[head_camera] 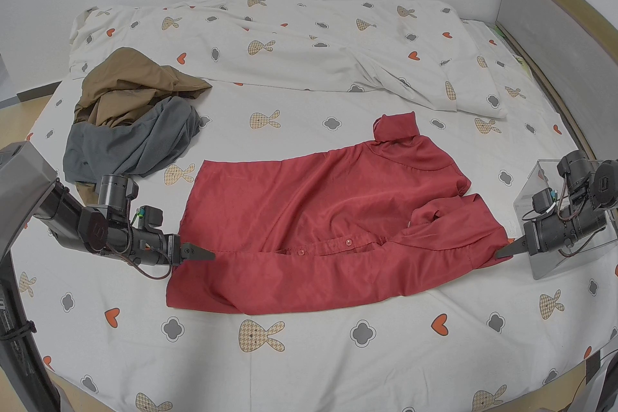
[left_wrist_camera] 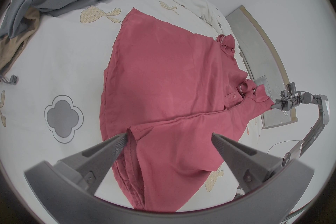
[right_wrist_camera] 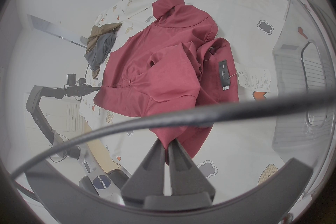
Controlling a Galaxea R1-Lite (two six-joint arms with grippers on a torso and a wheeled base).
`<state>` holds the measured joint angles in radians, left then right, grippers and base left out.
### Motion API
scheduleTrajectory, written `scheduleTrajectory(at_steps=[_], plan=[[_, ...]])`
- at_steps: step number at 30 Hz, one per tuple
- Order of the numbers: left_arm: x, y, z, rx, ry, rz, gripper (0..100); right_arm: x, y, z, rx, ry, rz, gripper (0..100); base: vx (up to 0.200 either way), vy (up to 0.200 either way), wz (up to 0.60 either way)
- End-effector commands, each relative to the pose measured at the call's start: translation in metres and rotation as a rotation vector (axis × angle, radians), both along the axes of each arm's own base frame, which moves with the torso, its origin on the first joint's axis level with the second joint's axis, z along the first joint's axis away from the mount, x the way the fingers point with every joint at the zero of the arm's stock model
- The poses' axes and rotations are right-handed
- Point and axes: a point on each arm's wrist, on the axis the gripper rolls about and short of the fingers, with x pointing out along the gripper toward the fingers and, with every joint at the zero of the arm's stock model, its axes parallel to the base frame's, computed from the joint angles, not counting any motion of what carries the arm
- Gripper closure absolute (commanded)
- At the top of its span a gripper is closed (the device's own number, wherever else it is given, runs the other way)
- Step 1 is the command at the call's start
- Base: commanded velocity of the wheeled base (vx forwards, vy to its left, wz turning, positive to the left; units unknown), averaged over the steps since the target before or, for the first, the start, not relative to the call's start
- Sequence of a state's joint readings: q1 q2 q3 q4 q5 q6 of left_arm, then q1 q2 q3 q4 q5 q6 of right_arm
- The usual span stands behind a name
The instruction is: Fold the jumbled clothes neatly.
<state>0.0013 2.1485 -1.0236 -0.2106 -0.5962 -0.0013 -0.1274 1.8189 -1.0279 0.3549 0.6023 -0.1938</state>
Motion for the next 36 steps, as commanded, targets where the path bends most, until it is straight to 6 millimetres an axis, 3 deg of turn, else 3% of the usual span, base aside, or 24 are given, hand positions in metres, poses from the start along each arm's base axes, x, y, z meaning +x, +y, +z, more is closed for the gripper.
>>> scheduleTrajectory(at_steps=[1,11,23,36], plan=[[0.000,-0.004,-0.003,-0.001,0.010,-0.011,100,0.001,0.000,-0.001,0.001,0.005,0.001,100,0.000,0.000,0.00],[-0.001,0.000,-0.002,-0.001,0.009,0.001,100,0.001,0.000,-0.001,0.002,0.004,-0.001,100,0.000,0.000,0.00],[-0.005,0.031,0.011,-0.002,-0.023,0.089,100,0.002,-0.002,0.002,0.000,-0.008,-0.009,100,0.000,0.000,0.00],[-0.006,0.028,0.010,-0.001,-0.011,0.082,100,0.005,-0.004,0.000,-0.008,-0.022,-0.022,100,0.000,0.000,0.00]])
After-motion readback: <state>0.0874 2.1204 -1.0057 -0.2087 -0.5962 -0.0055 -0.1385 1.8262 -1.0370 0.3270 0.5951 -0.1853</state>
